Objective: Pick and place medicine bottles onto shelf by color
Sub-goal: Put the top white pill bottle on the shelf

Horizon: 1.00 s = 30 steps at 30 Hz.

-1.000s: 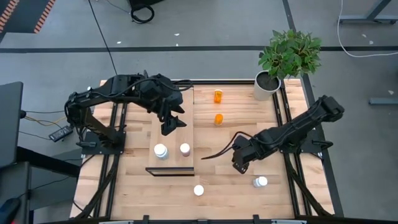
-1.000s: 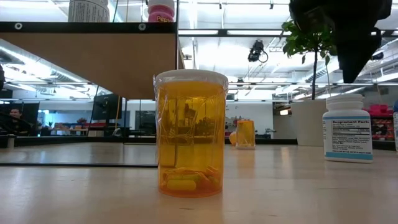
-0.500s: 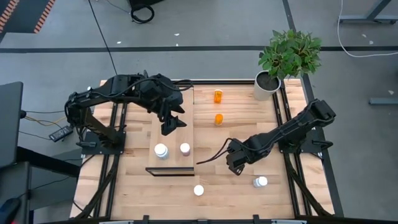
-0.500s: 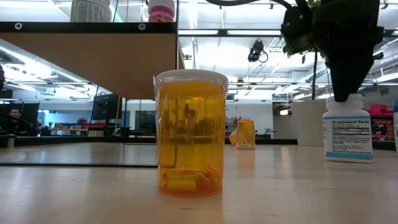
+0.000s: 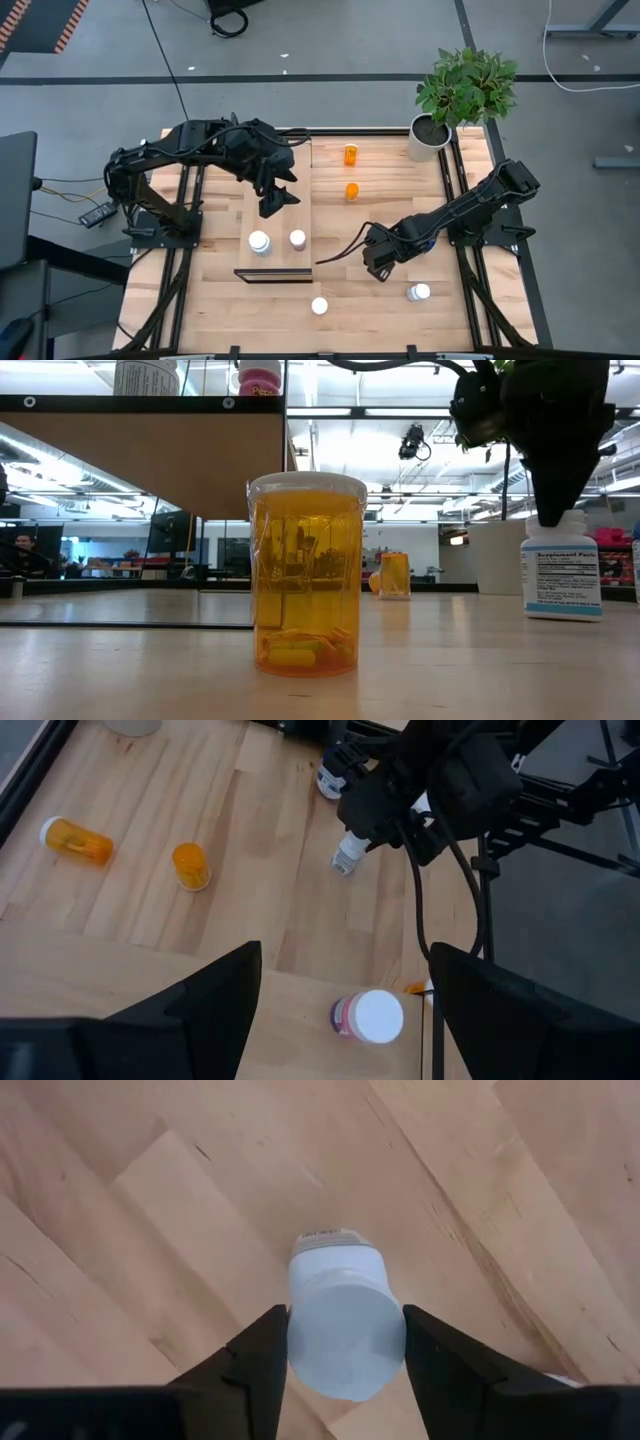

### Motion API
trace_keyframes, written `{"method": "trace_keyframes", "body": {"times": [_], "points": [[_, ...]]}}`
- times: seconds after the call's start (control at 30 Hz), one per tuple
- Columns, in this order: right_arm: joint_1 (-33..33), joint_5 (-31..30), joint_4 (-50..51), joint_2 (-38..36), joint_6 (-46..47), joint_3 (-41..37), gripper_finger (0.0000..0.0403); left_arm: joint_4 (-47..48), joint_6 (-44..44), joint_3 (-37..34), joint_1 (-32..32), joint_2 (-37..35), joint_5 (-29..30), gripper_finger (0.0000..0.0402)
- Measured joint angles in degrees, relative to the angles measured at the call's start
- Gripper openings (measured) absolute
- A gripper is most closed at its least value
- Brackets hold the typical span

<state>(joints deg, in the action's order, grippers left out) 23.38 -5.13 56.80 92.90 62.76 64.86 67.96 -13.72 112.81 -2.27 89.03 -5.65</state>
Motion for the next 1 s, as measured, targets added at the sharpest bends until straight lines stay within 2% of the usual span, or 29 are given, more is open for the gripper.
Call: {"method": "trace_keyframes", "body": {"times": [0.2, 0.3, 0.47, 0.57, 0.73, 0.87, 1.0], "points": [[-0.1, 4.2, 1.9, 0.0, -0.2, 3.0, 0.0182, 0.1, 1.0, 0.0, 0.0, 0.0, 0.0, 0.0293], [-1.1, 3.6, 7.3, 0.0, -1.8, 9.1, 0.0186, 0.8, 2.7, 0.0, 0.0, 0.0, 0.0, 0.0293], [-5.3, -1.9, 15.0, 0.0, -6.8, 23.9, 0.0184, 1.8, 5.7, 0.0, -1.7, -0.4, -0.1, 0.0293], [-7.8, -6.8, 14.8, 0.0, -10.2, 32.9, 0.0184, 0.6, 7.3, 0.1, -2.8, -1.1, -0.7, 0.0293], [-10.6, -11.9, 14.4, -0.1, -16.6, 44.4, 0.0184, -2.2, 10.1, 0.0, -4.1, -2.7, -5.9, 0.0293], [-12.0, -12.3, 13.5, -0.1, -20.8, 49.3, 0.0184, -5.8, 11.4, 0.1, -4.6, -4.0, -8.3, 0.0293], [-12.5, -11.6, 5.5, 0.0, -25.7, 49.9, 0.0184, -11.4, 11.5, 0.0, -4.7, -4.1, -10.3, 0.0293]]}}
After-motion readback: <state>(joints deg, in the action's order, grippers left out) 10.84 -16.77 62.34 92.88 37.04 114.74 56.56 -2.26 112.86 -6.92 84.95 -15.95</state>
